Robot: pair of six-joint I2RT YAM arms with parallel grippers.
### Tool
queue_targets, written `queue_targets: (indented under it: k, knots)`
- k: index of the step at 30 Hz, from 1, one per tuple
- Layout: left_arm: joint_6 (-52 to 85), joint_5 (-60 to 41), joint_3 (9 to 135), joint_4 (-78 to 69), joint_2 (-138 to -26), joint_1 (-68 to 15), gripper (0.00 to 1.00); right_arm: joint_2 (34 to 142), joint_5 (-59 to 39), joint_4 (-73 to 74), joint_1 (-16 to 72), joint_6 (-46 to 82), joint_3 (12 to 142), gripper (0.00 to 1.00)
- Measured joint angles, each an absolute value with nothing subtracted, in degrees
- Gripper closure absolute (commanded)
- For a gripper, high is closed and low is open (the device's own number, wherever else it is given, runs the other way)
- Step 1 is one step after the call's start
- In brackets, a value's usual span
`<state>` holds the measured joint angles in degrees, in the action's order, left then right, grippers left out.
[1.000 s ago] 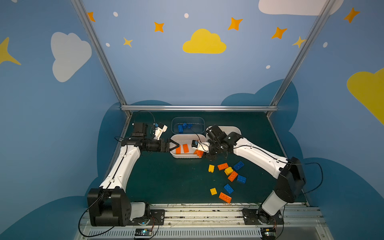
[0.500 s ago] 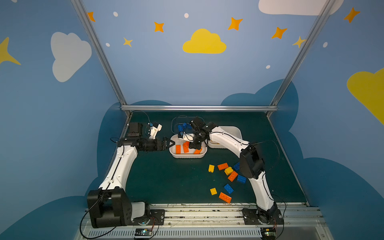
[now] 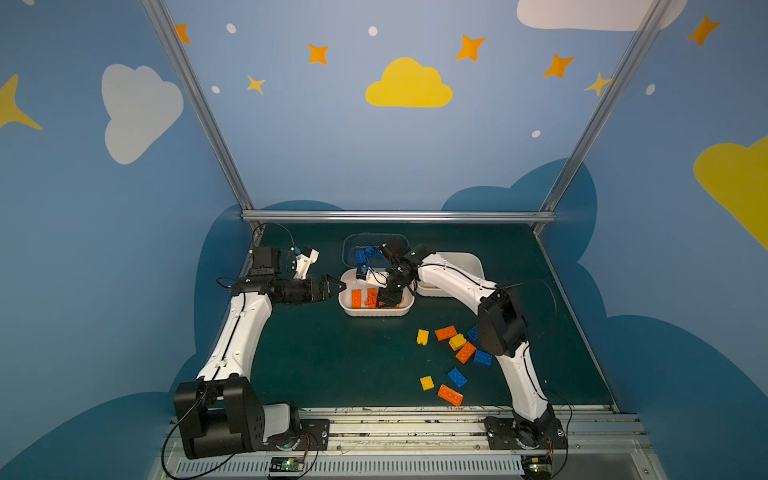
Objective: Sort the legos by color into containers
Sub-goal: 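Grasp the orange frame piece with the right gripper and drop it into the orange bin, then lower the right gripper to a yellow brick by the pile and grasp it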
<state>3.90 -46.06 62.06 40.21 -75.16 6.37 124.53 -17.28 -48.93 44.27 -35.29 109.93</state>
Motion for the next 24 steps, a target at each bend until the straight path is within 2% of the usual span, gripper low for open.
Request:
queue_targets:
  k: [5, 11, 18, 24]
  knots:
    - [3.9, -46.8, 61.9, 40.1, -75.2, 6.4, 0.01, 109.7, -16.3, -49.3, 42.5, -32.0, 96.6, 0.34]
    - [4.4, -47.0, 60.5, 39.5, -75.2, 6.4, 0.0, 94.8, -12.4, -47.5, 42.2, -22.1, 79.0, 0.31]
    - [4.8, -47.4, 60.2, 38.9, -75.2, 6.4, 0.0, 93.1, -7.1, -44.3, 43.0, 0.4, 68.0, 0.3]
    - [5.7, -47.5, 59.5, 37.8, -75.1, 6.4, 0.0, 95.0, -4.3, -39.9, 43.6, 19.0, 66.2, 0.32]
